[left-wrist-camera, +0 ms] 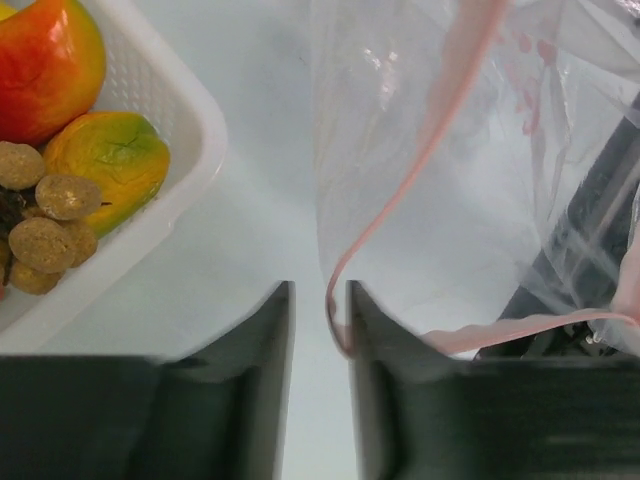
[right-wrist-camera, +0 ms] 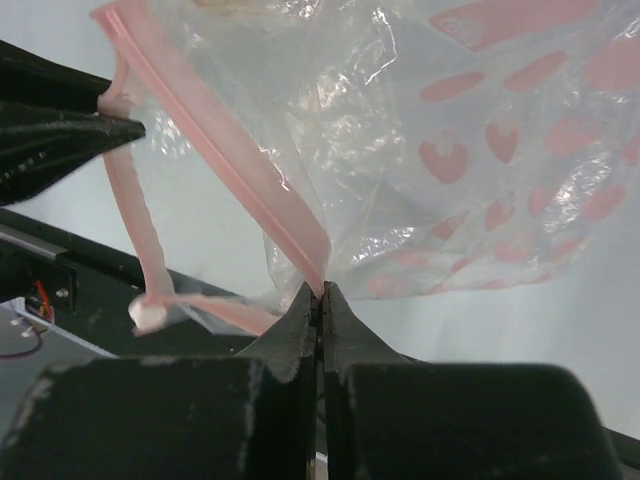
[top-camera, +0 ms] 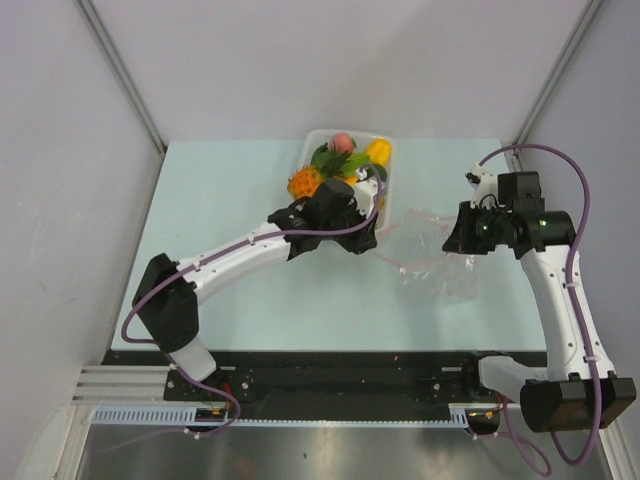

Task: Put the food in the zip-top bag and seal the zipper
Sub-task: Open the zipper of the food storage bag at the center of the board, then pick up the fake fruit from the bin.

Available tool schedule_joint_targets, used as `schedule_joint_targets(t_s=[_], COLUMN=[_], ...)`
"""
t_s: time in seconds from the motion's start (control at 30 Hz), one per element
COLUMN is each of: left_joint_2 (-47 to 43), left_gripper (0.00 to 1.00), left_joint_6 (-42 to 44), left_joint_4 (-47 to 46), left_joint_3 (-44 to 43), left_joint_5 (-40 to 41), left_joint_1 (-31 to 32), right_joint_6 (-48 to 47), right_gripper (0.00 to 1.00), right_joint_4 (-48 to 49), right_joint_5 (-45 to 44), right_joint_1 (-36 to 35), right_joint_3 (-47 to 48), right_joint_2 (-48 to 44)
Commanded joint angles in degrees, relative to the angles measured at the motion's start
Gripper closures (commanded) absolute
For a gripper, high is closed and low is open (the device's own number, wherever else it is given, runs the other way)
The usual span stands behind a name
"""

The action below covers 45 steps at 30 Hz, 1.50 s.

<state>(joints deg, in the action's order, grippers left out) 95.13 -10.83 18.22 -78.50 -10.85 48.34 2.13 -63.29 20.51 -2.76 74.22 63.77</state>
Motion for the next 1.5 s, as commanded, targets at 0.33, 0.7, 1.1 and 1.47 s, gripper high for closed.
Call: schedule_joint_targets(t_s=[0.33,0.7,1.1,1.47], left_joint_2=[-5.8,14.3,27.0,32.0], left_gripper=[0.00,0.03,0.01,0.15], left_joint_6=[16.5,28.8,29.2,30.4], left_joint_4=[8.6,19.9,24.4,23.4], left_joint_3=[-16.4,-43.2,-52.5,-52.2], left_joint_5=[1.5,8.9,8.6,9.5], left_joint_1=[-8.7,-17.6,-17.9,-17.8], right_joint_6=[5.5,6.0,6.0,6.5], right_gripper=[1.00,1.00,1.00,1.00], right_joint_4=[5.2,5.7,5.5,5.1], right_joint_5=[8.1,8.5,9.4,10.7], right_joint_1=[0.4,0.5,1.2,1.4], right_joint_3=[3.2,2.1,1.0,2.0], right_joint_2=[5.1,4.8,4.4,5.2])
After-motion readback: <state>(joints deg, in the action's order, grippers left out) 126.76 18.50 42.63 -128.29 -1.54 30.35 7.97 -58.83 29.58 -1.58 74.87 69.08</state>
